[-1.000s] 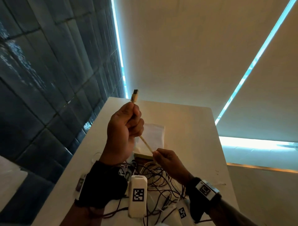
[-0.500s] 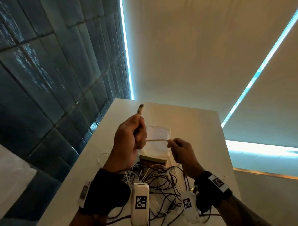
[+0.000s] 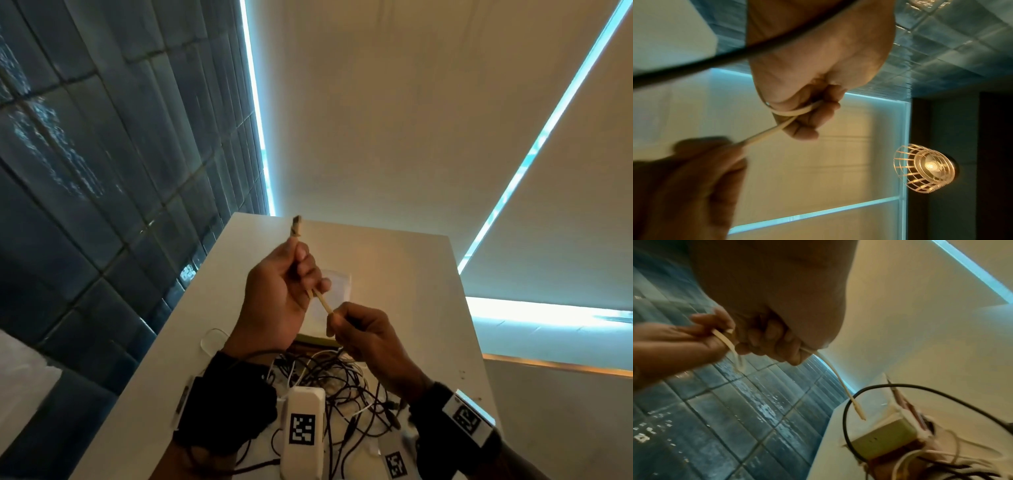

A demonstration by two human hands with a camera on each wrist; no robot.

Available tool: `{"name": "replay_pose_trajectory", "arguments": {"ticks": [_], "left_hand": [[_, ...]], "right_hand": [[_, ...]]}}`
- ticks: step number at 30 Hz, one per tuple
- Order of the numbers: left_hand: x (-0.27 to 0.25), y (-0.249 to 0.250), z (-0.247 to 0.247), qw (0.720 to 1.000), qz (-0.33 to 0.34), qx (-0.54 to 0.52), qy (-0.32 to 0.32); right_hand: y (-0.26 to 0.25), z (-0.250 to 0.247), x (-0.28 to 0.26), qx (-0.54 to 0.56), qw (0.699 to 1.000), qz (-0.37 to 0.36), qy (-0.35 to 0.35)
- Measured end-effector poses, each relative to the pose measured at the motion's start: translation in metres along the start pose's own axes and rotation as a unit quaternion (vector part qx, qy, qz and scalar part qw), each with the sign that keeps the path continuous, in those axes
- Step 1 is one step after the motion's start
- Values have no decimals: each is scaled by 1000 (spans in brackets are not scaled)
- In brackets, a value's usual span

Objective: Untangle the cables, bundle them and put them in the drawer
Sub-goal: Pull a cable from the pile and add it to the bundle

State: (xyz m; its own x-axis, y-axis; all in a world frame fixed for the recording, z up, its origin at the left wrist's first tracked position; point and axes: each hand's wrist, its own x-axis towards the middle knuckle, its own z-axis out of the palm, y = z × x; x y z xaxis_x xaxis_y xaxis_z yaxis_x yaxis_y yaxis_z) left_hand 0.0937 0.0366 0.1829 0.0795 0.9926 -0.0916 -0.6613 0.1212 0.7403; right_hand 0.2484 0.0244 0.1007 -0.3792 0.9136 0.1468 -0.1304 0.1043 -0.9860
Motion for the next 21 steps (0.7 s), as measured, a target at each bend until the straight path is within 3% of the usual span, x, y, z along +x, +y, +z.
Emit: {"name": "replay_pose_trajectory", "arguments": {"ticks": [3, 9, 17, 21], "left_hand": [[1, 10, 3, 998, 38, 38, -22], [-7, 10, 6, 989, 48, 130, -44], [-7, 11, 0, 986, 44, 160, -21], [-6, 17, -7, 985, 37, 171, -16]], "right_hand": [[20, -9, -4, -27, 999, 31, 0], [65, -24, -5, -91, 994, 56, 21], [89, -23, 1, -152, 985, 75, 22], [101, -40, -13, -205, 972, 101, 60]]}}
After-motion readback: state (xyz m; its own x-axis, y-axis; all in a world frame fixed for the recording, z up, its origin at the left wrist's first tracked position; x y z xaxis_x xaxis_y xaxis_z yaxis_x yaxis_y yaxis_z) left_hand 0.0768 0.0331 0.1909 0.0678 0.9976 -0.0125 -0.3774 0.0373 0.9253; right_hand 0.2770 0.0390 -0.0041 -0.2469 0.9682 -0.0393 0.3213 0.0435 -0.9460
